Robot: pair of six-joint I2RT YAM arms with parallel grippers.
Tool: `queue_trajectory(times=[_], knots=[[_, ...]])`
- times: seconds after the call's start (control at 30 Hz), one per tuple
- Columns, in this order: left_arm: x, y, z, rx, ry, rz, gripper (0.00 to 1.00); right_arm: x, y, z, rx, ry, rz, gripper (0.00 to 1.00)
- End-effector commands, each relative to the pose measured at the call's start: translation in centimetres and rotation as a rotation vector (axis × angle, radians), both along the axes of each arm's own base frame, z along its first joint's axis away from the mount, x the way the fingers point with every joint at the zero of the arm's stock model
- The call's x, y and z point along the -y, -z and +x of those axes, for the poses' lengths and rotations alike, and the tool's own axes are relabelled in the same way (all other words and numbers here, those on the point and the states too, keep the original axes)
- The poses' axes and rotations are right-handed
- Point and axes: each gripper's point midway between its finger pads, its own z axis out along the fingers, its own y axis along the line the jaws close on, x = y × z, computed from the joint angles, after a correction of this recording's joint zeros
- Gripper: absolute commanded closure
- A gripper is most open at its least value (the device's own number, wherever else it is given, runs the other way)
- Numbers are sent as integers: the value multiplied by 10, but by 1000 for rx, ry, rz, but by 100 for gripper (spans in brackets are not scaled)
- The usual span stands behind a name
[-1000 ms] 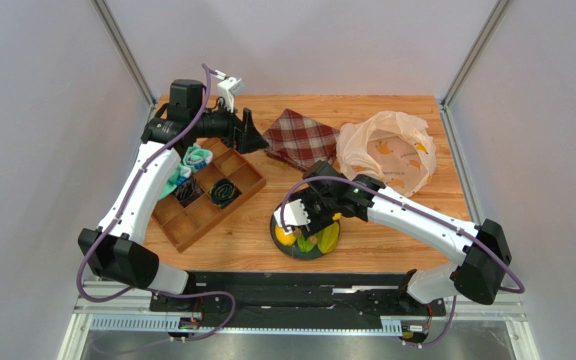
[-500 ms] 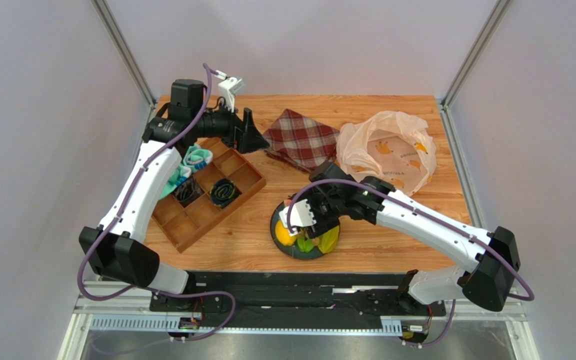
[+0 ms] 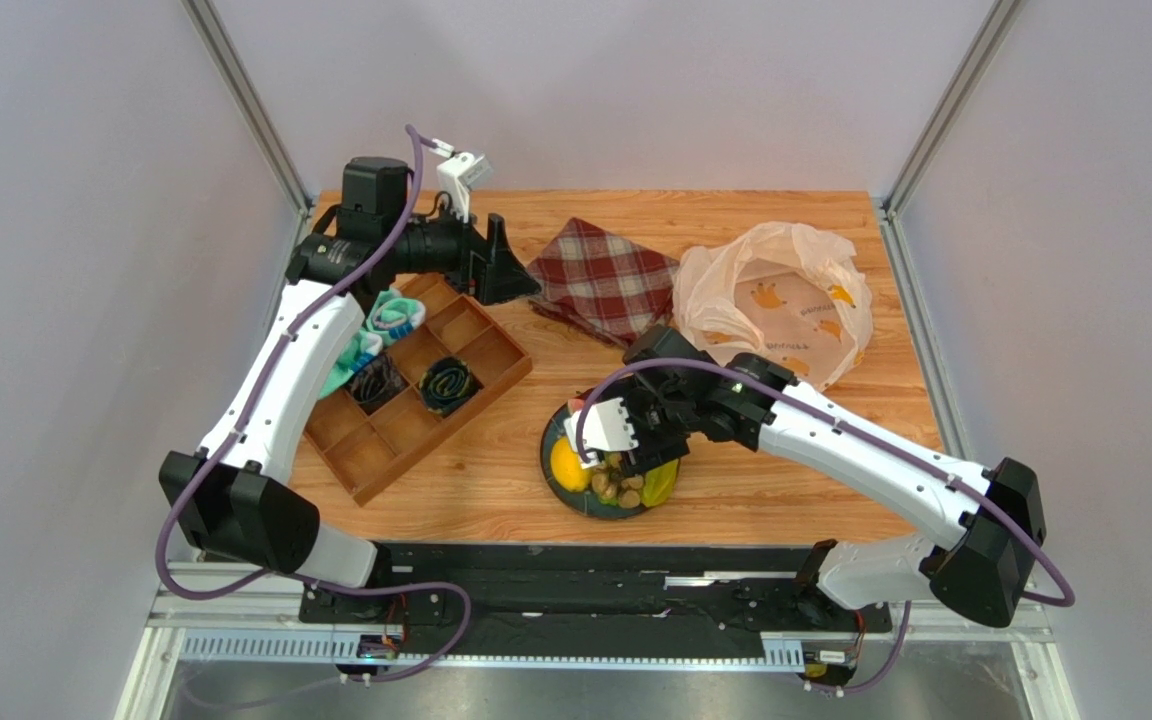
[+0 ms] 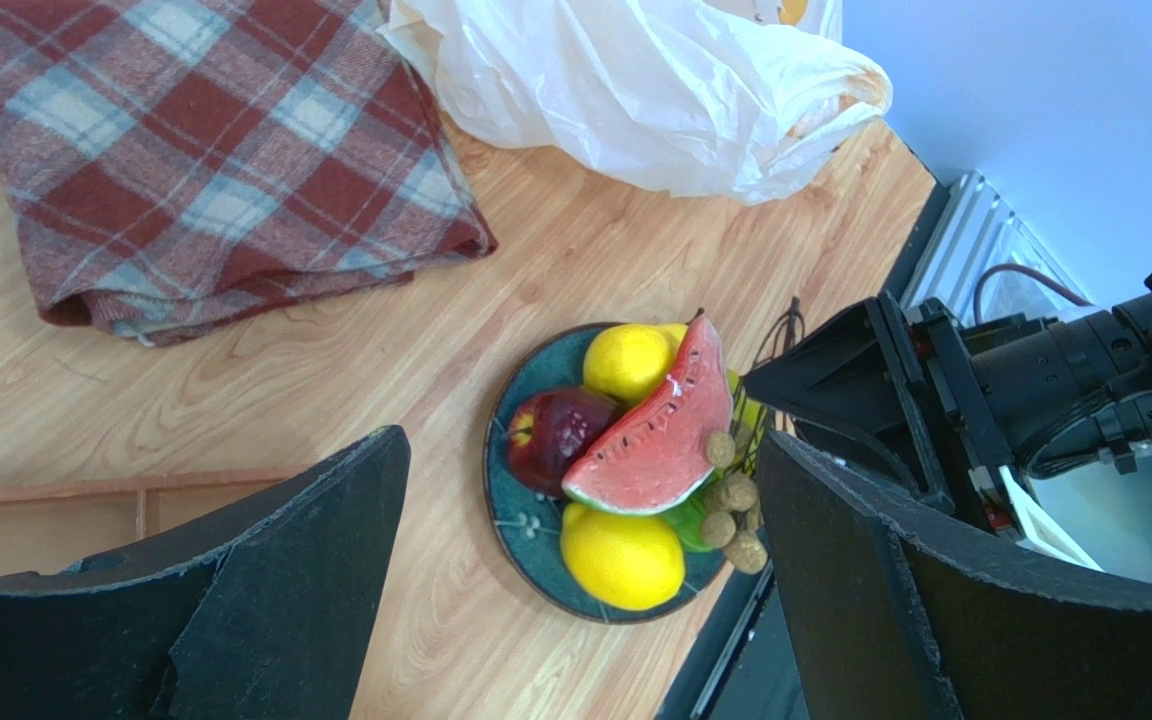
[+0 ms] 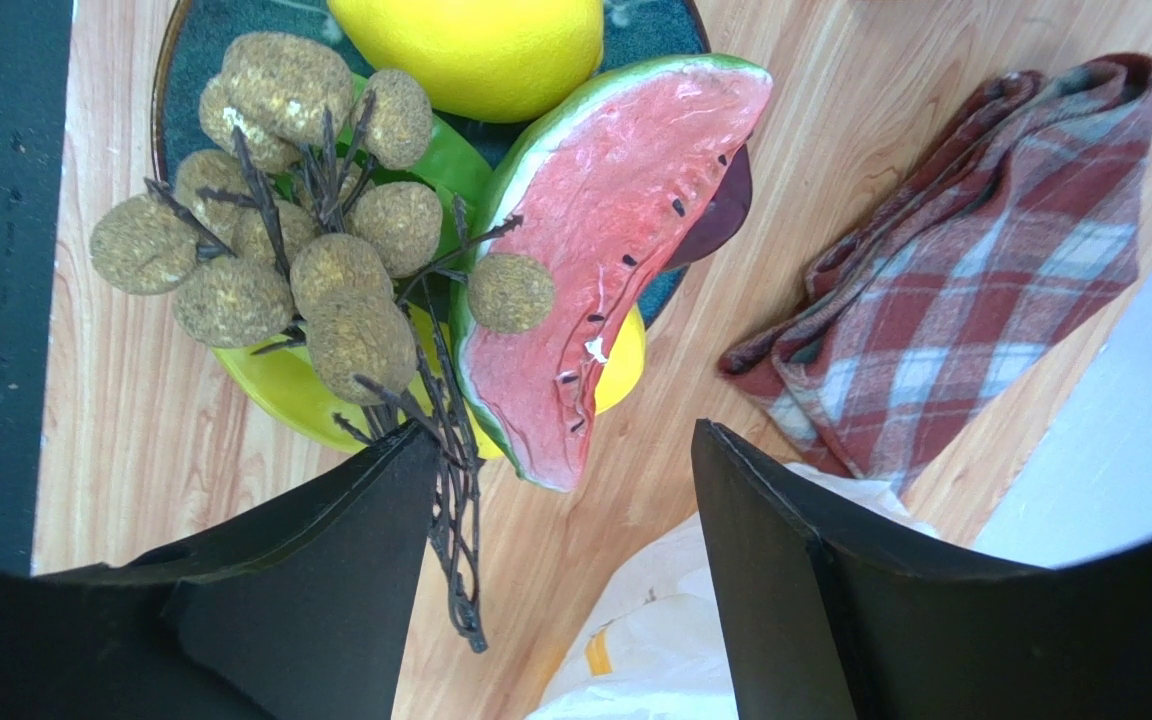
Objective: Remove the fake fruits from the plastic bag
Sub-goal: Place the fake fruit on the plate.
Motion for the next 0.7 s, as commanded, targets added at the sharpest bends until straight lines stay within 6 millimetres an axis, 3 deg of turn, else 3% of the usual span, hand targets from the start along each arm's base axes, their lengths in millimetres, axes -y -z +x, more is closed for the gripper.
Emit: queue_trajectory(times=[0.0,0.33,0.5,0.67], knots=[[1,-5,4,13,9,-23,6,-10,-5,2,-19,52,53,32],[3,-2,5,-3,13,-31,6,-2,-6,2,-15,109,52,32],[6,-2,8,-13,16,-43,6,14,17,-7,-54,145,-7,32],[5,-1,6,-17,17,-41,6,15,21,-7,-69,199,10,32]])
